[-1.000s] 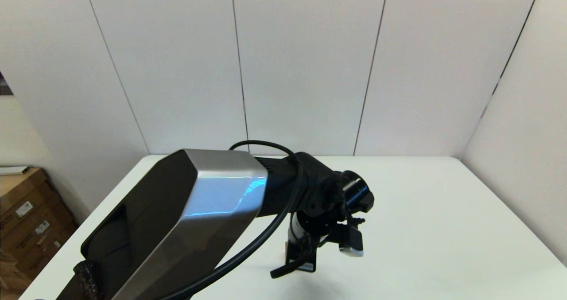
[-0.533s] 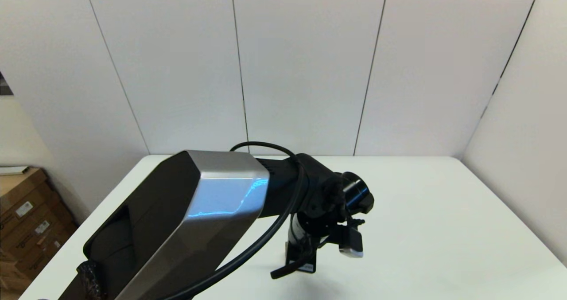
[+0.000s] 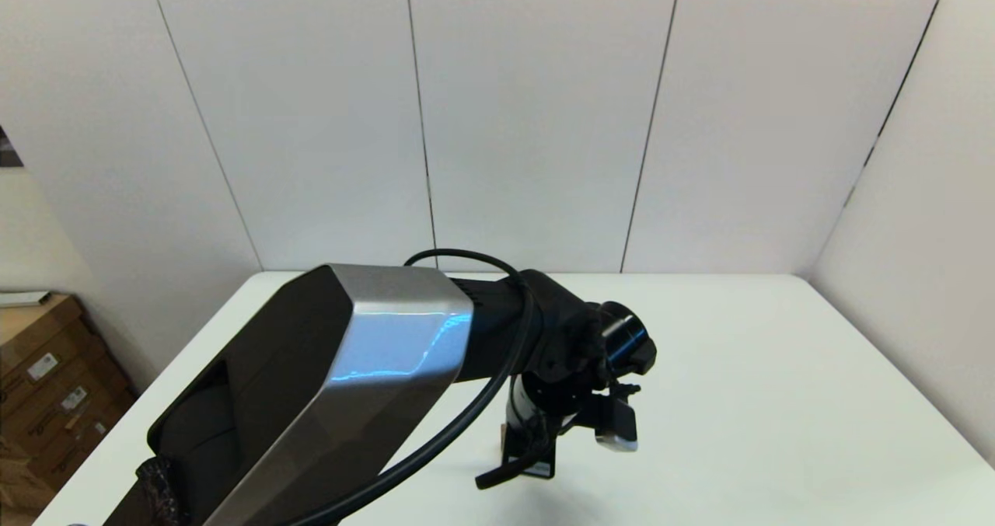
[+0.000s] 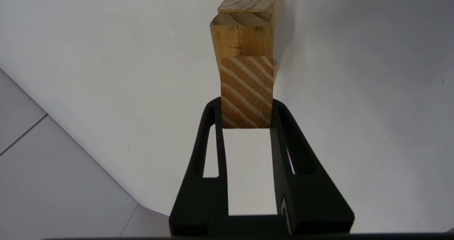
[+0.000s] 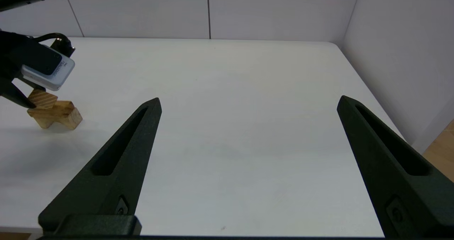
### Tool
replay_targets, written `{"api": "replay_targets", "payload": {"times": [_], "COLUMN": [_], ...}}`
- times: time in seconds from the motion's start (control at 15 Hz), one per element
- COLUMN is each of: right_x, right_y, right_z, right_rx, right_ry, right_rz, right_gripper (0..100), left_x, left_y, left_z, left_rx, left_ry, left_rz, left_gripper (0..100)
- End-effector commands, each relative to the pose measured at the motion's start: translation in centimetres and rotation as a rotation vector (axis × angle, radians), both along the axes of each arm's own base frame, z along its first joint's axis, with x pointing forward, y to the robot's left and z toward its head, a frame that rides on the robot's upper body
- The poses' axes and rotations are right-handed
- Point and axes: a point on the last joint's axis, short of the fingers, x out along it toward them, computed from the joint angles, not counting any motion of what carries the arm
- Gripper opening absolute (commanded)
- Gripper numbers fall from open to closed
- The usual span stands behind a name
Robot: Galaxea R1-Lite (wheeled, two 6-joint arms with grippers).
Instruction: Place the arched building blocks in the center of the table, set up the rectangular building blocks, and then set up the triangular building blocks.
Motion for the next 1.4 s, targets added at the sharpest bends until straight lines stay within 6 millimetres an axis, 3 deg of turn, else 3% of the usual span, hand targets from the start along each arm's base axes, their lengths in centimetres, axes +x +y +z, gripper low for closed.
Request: {"api": "replay_targets", "payload": {"times": [0.07,1.4], "right_x": [0.0,0.0], "right_y": [0.0,0.0], "right_z": [0.0,0.0], "right_rx": [0.0,0.0], "right_ry": [-0.001,-0.001], "right_rz": [-0.001,0.0], "right_gripper": [100,100], "left_x": [-0.04,-0.05], "left_y": [0.06,0.08], "left_z": [0.03,0.1], "left_rx": [0.007,0.008], "left_ry": [0.001,0.0], "left_rz": [-0.003,-0.003], "left_gripper": [0,0]}}
